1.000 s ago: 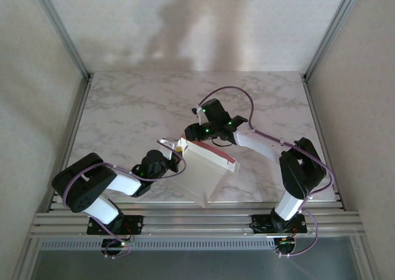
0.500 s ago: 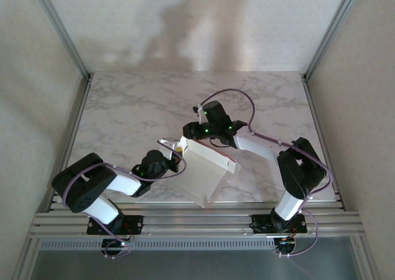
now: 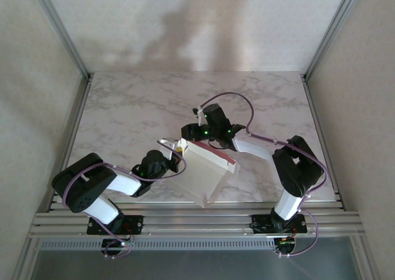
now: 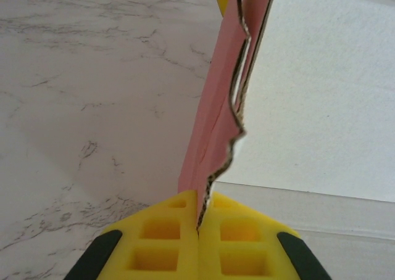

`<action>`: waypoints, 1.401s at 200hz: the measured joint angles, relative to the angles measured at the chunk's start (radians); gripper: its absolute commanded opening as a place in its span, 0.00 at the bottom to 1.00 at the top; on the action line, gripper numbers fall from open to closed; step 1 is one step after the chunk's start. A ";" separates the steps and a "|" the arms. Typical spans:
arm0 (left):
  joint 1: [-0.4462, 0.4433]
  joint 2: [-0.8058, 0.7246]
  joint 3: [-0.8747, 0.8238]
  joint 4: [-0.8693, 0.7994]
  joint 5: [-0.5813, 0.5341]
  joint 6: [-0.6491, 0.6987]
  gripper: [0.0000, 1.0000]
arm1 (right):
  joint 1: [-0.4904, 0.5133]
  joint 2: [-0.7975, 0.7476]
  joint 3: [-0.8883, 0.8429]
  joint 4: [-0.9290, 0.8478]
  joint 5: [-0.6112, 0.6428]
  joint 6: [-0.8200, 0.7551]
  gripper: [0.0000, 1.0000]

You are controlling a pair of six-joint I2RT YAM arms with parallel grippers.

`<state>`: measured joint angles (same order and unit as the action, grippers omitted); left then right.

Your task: Fold the paper box

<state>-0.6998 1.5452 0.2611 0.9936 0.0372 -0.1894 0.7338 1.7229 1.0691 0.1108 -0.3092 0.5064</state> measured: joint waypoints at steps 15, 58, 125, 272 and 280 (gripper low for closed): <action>0.000 0.000 0.000 0.000 0.000 0.000 0.00 | -0.001 0.003 -0.011 0.026 -0.004 0.004 0.53; 0.000 -0.002 0.000 -0.004 0.000 0.000 0.00 | -0.003 0.008 -0.035 0.084 -0.019 0.004 0.54; 0.000 -0.006 0.000 -0.010 0.000 0.003 0.00 | -0.003 0.009 -0.064 0.145 -0.046 0.014 0.57; -0.004 -0.023 0.008 -0.045 0.000 0.007 0.04 | -0.005 0.014 -0.075 0.159 -0.082 0.022 0.49; -0.004 -0.032 0.010 -0.061 0.000 0.007 0.06 | -0.005 0.014 -0.075 0.159 -0.082 0.022 0.49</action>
<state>-0.7036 1.5131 0.2714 0.9321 0.0372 -0.1822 0.7292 1.7374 0.9943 0.2703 -0.3916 0.5285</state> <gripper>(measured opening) 0.042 0.495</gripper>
